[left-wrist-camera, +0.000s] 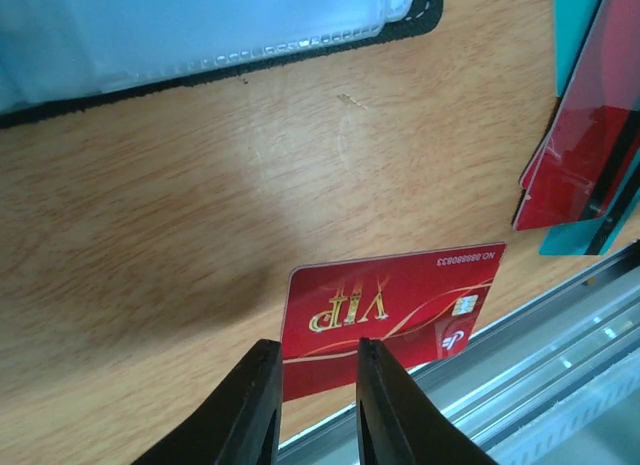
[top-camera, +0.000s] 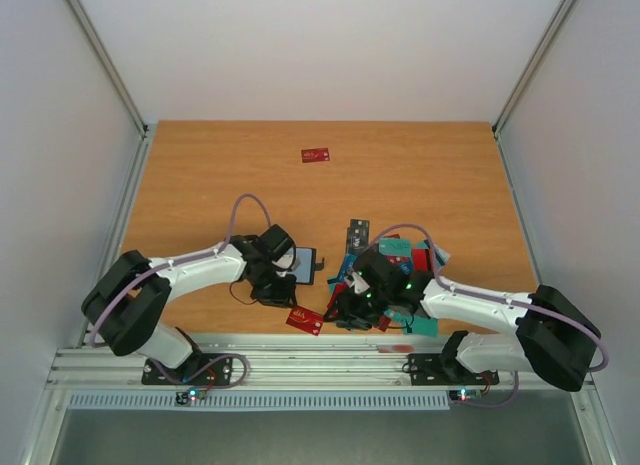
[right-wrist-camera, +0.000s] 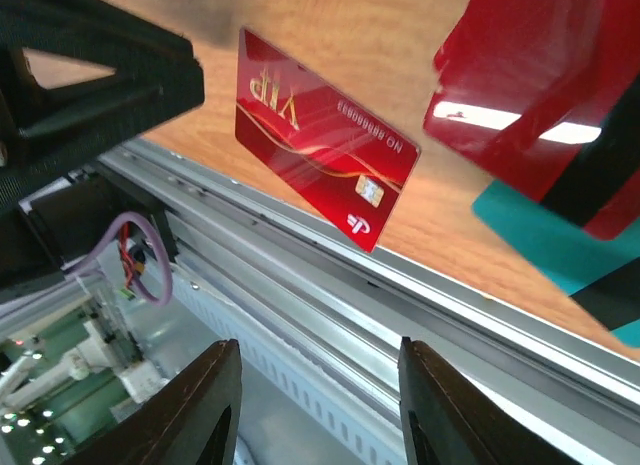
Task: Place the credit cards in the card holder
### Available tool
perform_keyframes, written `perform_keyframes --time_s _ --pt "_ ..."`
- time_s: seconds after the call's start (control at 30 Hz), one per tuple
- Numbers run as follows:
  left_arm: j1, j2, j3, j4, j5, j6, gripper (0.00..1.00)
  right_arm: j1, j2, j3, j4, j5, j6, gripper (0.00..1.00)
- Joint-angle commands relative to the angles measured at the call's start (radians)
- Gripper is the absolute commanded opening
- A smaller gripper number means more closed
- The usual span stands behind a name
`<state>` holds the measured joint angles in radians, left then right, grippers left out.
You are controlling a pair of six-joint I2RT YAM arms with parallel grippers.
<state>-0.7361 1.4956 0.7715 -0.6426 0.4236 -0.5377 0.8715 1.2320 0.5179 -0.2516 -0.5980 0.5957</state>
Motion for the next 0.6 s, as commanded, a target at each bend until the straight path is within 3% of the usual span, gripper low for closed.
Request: perform_keyframes --time_s 0.0,0.27,0.57 --pt "-0.007 0.033 0.018 0.044 0.004 0.043 0.24 0.105 -0.012 -0.011 0.035 0.149 0.097 0.45" --pt "-0.008 0.069 -0.005 0.081 0.013 0.068 0.24 0.233 0.087 -0.007 0.112 0.257 0.181 0.47" --pt "-0.011 0.064 -0.044 0.101 0.043 0.073 0.24 0.259 0.187 -0.052 0.301 0.283 0.237 0.48"
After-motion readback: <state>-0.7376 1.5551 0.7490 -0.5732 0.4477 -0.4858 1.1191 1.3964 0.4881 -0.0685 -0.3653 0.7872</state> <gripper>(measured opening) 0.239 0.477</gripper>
